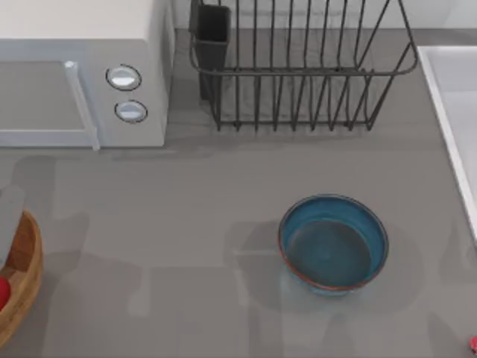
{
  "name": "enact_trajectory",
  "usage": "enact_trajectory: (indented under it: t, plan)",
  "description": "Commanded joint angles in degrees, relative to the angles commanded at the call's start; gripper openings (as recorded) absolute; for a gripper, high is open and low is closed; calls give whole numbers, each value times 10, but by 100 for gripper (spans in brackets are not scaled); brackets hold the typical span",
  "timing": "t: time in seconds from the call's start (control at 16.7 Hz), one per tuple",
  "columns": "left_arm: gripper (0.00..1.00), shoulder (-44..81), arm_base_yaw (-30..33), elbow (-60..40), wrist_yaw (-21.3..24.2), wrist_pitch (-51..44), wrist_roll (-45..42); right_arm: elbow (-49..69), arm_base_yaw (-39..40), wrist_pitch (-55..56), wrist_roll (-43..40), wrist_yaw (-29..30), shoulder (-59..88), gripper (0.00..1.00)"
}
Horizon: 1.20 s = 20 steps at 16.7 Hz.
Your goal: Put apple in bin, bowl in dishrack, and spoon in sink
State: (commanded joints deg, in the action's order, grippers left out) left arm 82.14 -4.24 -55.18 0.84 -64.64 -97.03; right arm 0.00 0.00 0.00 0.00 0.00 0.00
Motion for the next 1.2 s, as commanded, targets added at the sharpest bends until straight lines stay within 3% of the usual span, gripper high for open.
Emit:
enact_trajectory:
  t: [0.18,0.36,0.96,1.2]
  plan:
    - [100,-30,0,28,15,28,32,0,0,0,0,0,0,100]
    - [100,-105,1,84,19,89,118,0,0,0,0,0,0,100]
    - [100,-419,12,276,-13,333,507,0,0,0,0,0,0,100]
    - [100,-588,17,358,-11,454,706,0,0,0,0,0,0,100]
